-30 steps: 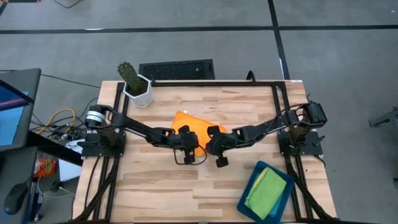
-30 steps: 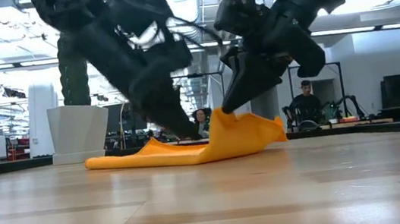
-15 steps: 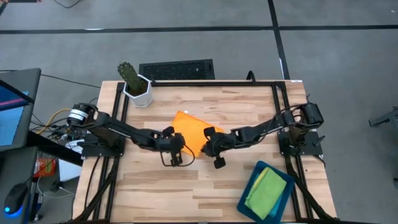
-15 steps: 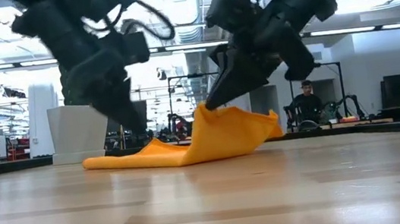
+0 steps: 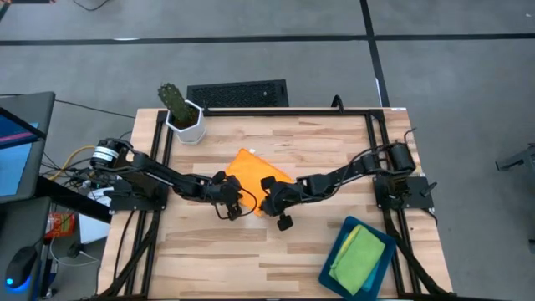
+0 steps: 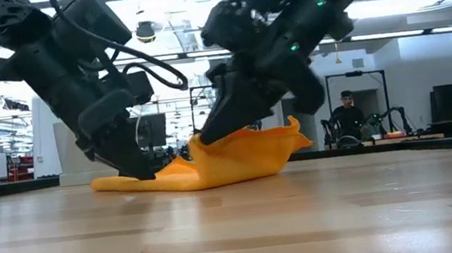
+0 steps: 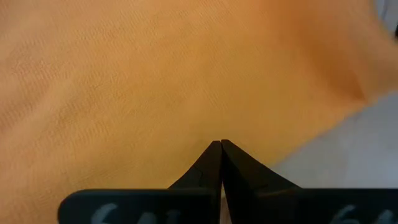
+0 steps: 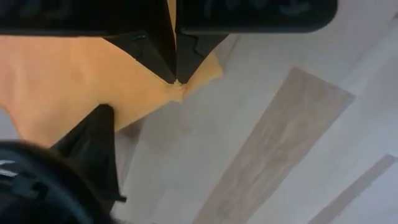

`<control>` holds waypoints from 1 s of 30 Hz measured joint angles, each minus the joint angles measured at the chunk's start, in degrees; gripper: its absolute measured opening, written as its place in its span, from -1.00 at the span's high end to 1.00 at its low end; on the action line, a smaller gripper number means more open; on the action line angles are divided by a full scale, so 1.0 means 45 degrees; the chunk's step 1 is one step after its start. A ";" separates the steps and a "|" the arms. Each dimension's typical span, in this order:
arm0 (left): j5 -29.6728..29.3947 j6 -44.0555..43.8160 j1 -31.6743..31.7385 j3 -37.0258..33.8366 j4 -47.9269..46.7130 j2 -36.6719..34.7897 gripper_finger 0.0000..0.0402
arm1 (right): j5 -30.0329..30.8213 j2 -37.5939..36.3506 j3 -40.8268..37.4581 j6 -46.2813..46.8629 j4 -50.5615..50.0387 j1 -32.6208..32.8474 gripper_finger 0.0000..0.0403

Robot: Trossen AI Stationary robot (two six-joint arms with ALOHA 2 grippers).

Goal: Fold microfiber towels
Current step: Fold the orange microfiber towel

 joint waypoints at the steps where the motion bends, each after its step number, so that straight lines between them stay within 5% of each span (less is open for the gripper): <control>1: 0.0000 -0.0005 0.0000 -0.0010 0.0034 0.0000 1.00 | -0.0020 0.0214 0.0223 -0.0084 -0.0042 -0.0043 0.88; 30: -0.0452 -0.0374 0.0005 -0.0015 0.0379 0.0005 1.00 | -0.0534 0.1007 0.1454 -0.1269 0.0762 -0.0992 0.87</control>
